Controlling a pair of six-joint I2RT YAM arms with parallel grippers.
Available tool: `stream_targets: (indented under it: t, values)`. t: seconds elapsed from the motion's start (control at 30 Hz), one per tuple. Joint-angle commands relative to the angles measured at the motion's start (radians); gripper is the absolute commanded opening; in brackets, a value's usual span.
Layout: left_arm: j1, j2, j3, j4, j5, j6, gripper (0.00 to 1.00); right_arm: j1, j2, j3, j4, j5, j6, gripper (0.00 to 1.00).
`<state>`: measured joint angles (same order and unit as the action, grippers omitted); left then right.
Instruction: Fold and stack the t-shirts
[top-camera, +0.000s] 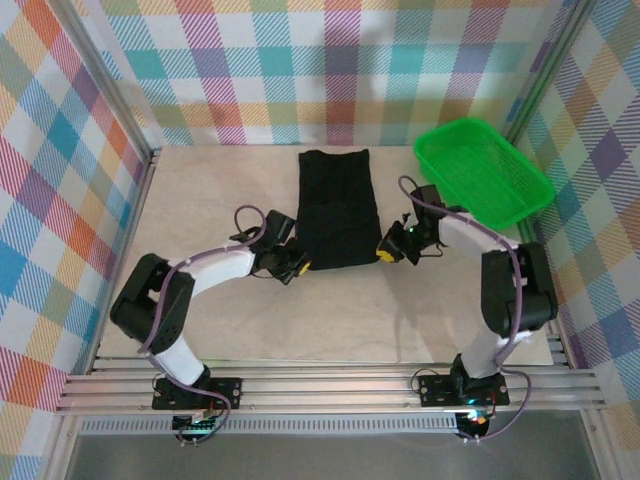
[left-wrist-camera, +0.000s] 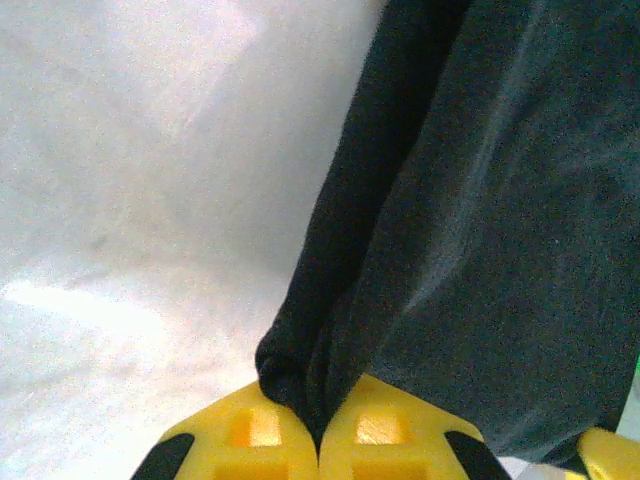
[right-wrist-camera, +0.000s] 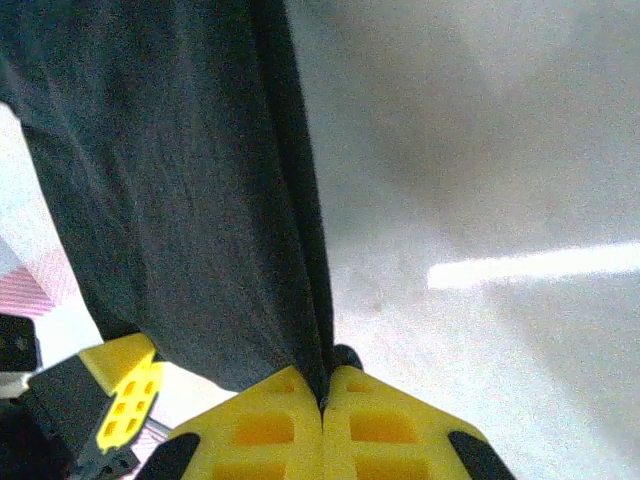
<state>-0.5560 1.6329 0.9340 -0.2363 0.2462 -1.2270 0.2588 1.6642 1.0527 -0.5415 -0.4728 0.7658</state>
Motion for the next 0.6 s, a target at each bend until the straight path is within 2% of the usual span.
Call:
stream_targets:
  t: [0.0, 0.13, 0.3, 0.43, 0.57]
  values:
    - [-0.029, -0.091, -0.072, -0.162, 0.059, 0.103, 0.0, 0.055, -0.081, -0.102, -0.089, -0.007, -0.045, 0.0]
    - [-0.129, -0.216, -0.081, -0.33, 0.019, 0.23, 0.0, 0.129, -0.221, -0.212, -0.138, 0.008, -0.043, 0.0]
    - [-0.227, -0.411, -0.103, -0.372, -0.013, 0.219, 0.0, 0.152, -0.435, -0.223, -0.259, 0.033, -0.031, 0.0]
    - [-0.236, -0.564, -0.098, -0.352, 0.012, 0.221, 0.0, 0.152, -0.508, -0.156, -0.384, 0.014, -0.027, 0.0]
    - [-0.236, -0.665, -0.08, -0.327, 0.004, 0.187, 0.0, 0.153, -0.552, -0.049, -0.466, 0.049, -0.008, 0.0]
